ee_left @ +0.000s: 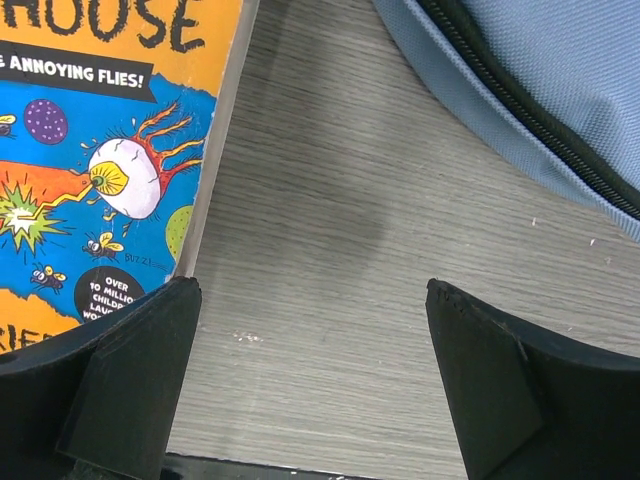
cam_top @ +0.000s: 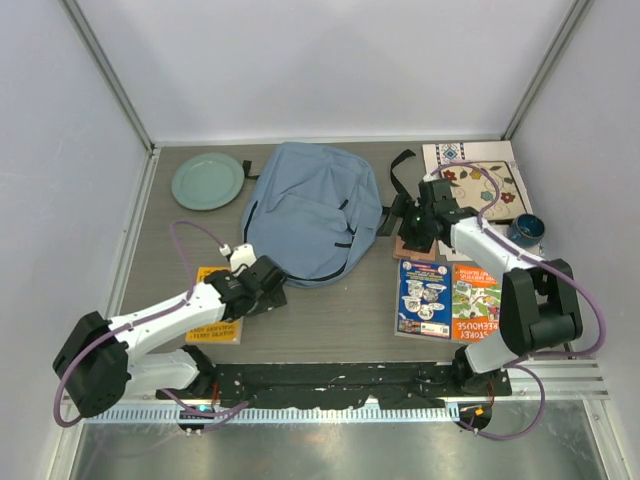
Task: Pack the student bag
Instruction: Move the book to the center of the board.
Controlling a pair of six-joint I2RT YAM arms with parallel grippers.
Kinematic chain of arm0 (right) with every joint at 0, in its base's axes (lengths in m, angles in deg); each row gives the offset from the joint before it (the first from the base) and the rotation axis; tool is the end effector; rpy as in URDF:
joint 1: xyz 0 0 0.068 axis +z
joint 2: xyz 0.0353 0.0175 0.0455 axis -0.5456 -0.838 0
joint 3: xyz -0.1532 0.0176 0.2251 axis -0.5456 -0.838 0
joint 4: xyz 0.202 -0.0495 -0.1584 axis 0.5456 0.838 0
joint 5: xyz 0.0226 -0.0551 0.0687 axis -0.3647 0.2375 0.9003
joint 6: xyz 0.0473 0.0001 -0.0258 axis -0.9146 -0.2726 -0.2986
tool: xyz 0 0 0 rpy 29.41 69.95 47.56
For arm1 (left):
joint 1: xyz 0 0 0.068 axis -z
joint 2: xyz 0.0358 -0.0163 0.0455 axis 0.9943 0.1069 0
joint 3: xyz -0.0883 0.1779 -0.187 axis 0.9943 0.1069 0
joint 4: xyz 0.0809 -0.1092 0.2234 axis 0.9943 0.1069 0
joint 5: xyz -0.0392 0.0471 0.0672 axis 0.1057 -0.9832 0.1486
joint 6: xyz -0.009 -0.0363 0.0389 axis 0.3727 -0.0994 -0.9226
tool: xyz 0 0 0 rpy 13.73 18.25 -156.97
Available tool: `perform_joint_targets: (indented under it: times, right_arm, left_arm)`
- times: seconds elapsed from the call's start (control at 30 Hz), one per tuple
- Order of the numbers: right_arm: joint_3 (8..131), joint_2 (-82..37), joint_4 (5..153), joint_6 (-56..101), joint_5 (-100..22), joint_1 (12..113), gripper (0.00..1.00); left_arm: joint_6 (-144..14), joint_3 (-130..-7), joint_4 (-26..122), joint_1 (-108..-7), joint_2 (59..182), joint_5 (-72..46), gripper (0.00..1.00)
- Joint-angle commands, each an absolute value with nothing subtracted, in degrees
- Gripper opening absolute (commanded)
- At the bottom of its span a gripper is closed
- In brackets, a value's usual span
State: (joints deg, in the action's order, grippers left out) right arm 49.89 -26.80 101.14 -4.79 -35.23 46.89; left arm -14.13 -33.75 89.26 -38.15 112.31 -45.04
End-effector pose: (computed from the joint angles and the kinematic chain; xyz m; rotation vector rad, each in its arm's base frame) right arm 0.2972 0.0804 0.2218 0.3687 2.5310 0.5903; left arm 0.1483 -0.1315 0.1866 -0.4847 2.5518 -0.0638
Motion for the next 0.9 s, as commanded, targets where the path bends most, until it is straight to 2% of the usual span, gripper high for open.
perform_joint_targets:
  times: [0.0,0.37,0.67,0.87]
  right_arm:
    - [53.1,-30.9,96.1,-4.6,-32.6,46.6,0.87]
    - [56.7,-42.1,89.2,-6.5,-27.9,46.5,0.87]
    - [57.4,-43.8,87.8,-7.3,-27.2,46.5,0.87]
    - [58.1,-44.9,87.3,-7.5,-28.0,46.4,0.87]
  left_arm:
    - [-15.1,-35.1,93.8,-38.4,109.5,-48.2,1.00]
    - [-14.6,-29.3,92.2,-40.9,103.1,-49.9,0.99]
    - [-19.7,-29.3,82.0,-41.8,107.2,-42.2,1.00]
    - [-20.0,-29.8,80.8,-44.5,112.9,-41.5,1.00]
